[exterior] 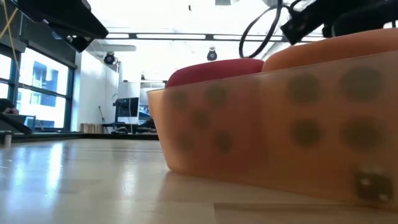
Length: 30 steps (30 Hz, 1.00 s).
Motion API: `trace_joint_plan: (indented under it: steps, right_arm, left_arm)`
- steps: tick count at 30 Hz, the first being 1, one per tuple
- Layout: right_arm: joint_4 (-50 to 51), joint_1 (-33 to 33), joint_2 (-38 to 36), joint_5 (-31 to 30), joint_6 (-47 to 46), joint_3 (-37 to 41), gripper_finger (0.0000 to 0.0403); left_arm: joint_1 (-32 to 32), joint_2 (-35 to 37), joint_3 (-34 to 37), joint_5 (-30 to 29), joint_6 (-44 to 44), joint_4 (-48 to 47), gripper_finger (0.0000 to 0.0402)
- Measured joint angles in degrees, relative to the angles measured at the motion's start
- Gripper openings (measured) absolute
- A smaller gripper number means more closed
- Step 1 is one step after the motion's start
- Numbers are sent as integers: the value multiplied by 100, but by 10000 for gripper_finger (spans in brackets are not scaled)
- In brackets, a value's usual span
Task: Pick & Place Dice
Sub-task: Adjust the orange bin
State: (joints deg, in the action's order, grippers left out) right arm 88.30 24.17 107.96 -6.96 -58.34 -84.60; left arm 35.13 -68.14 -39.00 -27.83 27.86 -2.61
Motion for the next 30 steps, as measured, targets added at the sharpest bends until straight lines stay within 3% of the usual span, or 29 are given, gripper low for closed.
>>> trace_joint_plan:
  steps: [10, 17, 24, 30]
  right_arm:
    - [58, 153, -127, 194, -429, 0, 3]
    - [-6, 165, -127, 828, -975, 36, 3]
    - [-1111, 163, -124, 1489, -1111, 650, 3]
    - [-1294, 226, -79, 1718, -1460, 855, 3]
  left_arm:
    - [215, 0, 0, 0, 0, 0, 1]
    - [334, 0, 0, -2, 0, -1, 1]
    - [376, 0, 0, -36, -83, 0, 1]
    - [376, 0, 0, -44, -85, -2, 1]
